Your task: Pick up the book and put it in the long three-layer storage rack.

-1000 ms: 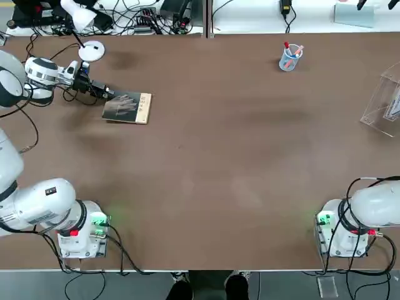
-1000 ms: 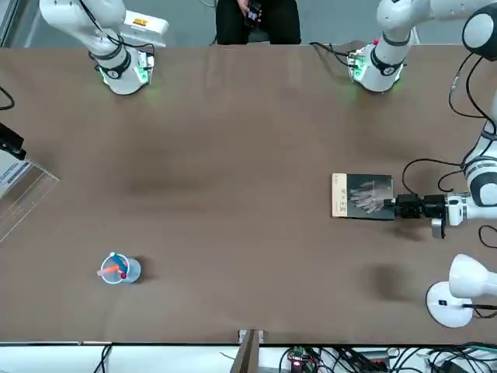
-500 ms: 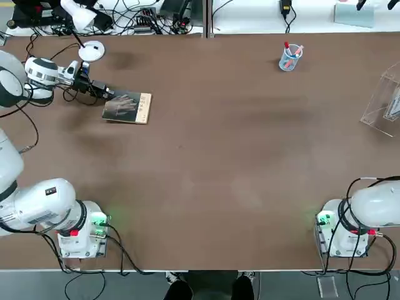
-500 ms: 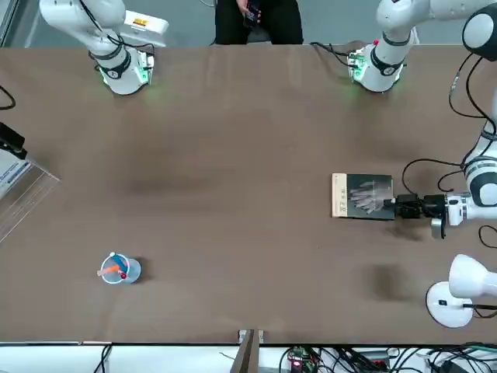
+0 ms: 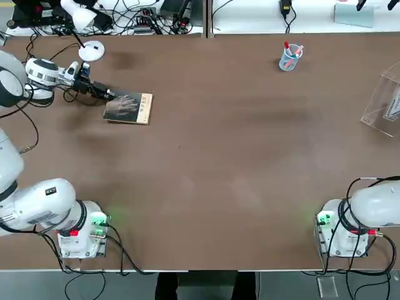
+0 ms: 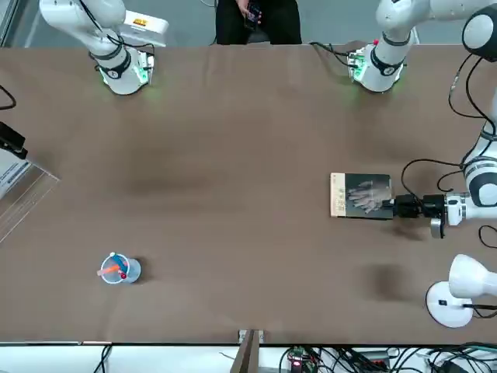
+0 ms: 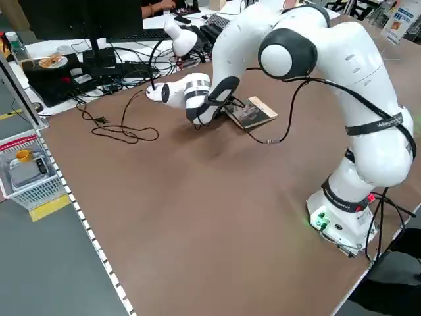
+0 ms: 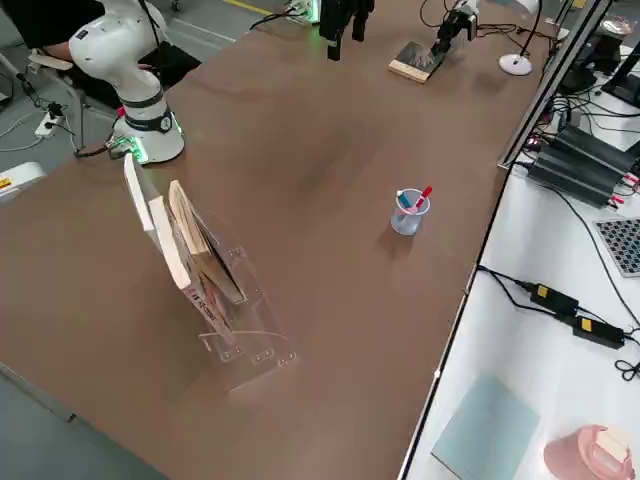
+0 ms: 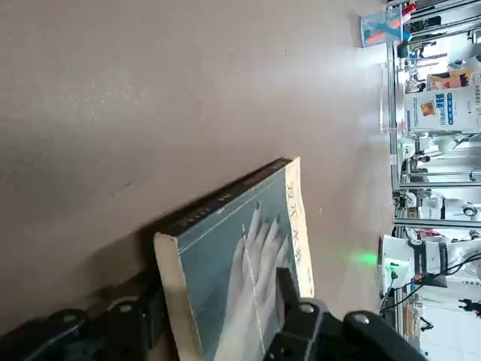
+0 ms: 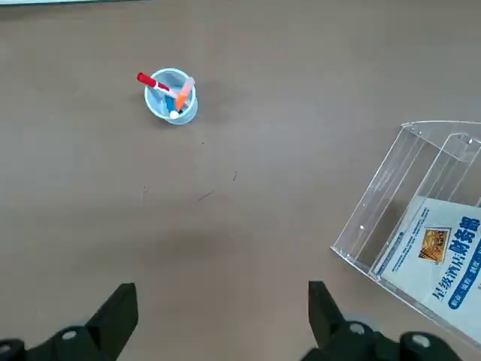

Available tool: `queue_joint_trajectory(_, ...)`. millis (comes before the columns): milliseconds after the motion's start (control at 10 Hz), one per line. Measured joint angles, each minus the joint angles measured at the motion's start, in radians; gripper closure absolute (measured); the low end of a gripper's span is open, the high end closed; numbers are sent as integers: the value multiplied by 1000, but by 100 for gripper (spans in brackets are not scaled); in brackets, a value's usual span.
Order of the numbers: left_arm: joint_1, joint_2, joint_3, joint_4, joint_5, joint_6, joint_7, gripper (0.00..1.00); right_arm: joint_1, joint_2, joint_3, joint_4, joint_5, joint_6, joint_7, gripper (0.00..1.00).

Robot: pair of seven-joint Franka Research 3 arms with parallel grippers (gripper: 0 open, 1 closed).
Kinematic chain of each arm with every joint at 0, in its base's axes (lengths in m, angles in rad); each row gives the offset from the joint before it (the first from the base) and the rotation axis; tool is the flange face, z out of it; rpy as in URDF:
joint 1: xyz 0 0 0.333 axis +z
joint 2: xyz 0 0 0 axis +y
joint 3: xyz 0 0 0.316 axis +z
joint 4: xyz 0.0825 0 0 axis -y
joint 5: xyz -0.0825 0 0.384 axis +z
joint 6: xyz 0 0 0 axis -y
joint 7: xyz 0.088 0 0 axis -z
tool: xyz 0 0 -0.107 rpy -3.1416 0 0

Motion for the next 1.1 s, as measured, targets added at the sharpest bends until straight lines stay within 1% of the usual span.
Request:
queue_joint_trajectory(100, 1, 3, 0, 0, 0, 0, 0, 49, 0, 0, 0, 0, 0, 0, 0, 0)
queue_joint_trajectory(200, 2, 5, 0, 0, 0, -1, 0, 49, 0, 0, 0, 0, 0, 0, 0, 0)
queue_joint_trajectory(300, 3, 6, 0, 0, 0, -5, 0, 51, 0, 0, 0, 0, 0, 0, 0, 0)
queue_joint_trajectory(700, 7, 7, 0, 2, 0, -13, 1, 53, 0, 0, 0, 0, 0, 0, 0, 0)
queue_joint_trajectory(800, 8, 7, 1, 4, 0, -14, 1, 61, 0, 0, 0, 0, 0, 0, 0, 0)
queue_joint_trajectory(900, 10, 7, 1, 8, 0, -19, 1, 73, 0, 0, 0, 0, 0, 0, 0, 0)
queue_joint_trajectory(1000, 13, 7, 1, 13, 0, -33, 1, 81, 0, 0, 0, 0, 0, 0, 0, 0)
queue_joint_trajectory(1100, 16, 7, 1, 16, 0, -43, 2, 81, 0, 0, 0, 0, 0, 0, 0, 0)
